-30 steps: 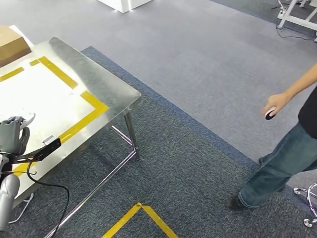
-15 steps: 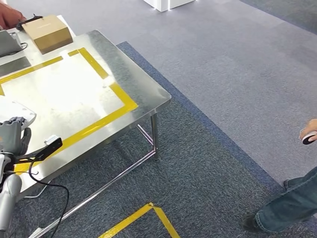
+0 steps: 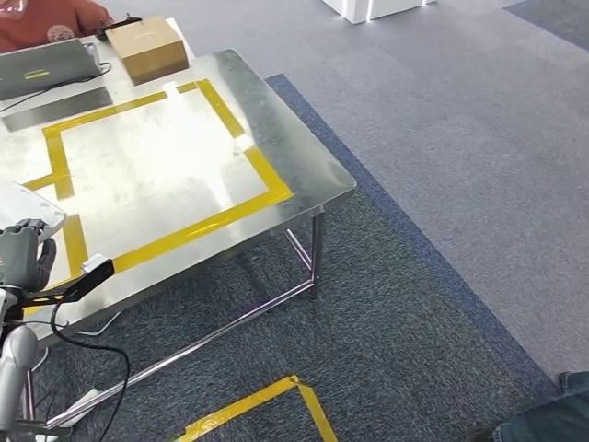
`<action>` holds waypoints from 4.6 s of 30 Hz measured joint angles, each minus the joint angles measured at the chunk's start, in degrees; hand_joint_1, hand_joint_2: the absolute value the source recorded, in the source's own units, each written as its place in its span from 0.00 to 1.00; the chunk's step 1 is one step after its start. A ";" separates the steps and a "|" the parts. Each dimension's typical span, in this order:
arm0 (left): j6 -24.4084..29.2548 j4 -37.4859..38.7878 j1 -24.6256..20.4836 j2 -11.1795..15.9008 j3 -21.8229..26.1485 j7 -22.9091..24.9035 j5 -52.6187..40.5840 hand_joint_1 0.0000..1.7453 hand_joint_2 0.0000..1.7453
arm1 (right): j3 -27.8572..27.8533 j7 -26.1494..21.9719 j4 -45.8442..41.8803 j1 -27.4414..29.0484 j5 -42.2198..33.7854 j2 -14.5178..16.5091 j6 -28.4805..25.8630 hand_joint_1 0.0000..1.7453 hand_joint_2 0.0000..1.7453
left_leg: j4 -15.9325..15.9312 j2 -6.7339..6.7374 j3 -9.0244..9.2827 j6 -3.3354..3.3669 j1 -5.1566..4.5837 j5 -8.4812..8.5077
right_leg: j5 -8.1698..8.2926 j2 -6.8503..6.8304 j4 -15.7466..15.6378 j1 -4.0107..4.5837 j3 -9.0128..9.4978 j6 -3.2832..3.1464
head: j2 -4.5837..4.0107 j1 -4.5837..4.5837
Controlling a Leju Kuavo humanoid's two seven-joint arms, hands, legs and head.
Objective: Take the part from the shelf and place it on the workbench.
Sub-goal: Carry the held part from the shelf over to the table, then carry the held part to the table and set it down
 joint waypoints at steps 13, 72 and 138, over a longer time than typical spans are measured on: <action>-0.05 -0.01 0.28 -0.08 -0.03 0.00 0.00 1.00 1.00 | 0.01 -0.62 0.00 0.26 -0.26 -0.01 0.00 0.00 0.00 | -0.35 -7.59 0.14 1.71 0.45 0.17 | 0.00 7.05 4.72 -0.81 -3.65 1.02 | 0.00 0.52; -7.37 8.71 -14.36 -11.53 -24.21 -12.77 11.07 1.00 1.00 | -0.27 -9.57 -0.02 3.44 0.27 5.40 6.80 0.00 0.00 | -0.48 -4.10 -0.38 0.84 -0.15 0.54 | 1.06 5.06 0.65 -0.39 -1.96 0.06 | 0.00 0.39; -3.52 44.45 -30.79 -15.64 -18.09 2.18 -0.85 1.00 1.00 | -4.44 -7.07 -2.70 3.01 0.20 5.38 9.91 0.00 0.00 | -0.48 -4.10 -0.39 0.83 -0.16 0.56 | 1.07 5.05 0.66 -0.38 -1.96 0.06 | 0.00 0.39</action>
